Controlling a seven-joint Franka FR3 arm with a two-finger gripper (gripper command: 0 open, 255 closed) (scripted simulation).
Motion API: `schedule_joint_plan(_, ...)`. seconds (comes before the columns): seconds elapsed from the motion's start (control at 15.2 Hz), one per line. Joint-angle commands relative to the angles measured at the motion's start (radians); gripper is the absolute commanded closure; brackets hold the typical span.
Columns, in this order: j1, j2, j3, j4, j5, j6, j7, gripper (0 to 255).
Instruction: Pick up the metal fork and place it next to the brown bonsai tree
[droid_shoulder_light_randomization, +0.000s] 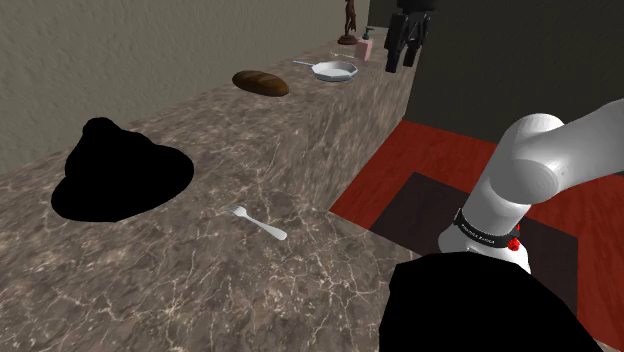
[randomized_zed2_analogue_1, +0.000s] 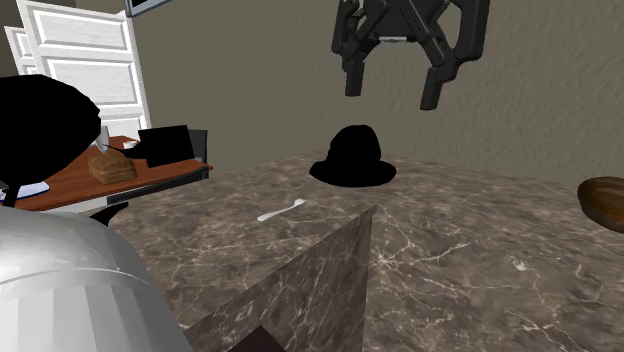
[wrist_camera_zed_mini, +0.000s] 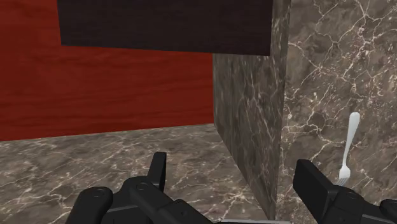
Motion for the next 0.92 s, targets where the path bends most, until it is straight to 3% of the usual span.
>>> schedule_joint_plan(0.0, 0.0, 0.0, 0.0, 0.0, 0.0, 0.0, 0.0, 0)
schedule_joint_plan(0.86, 0.09, 0.243, 0.2, -0.084, 0.16, 0.315, 0.162, 0)
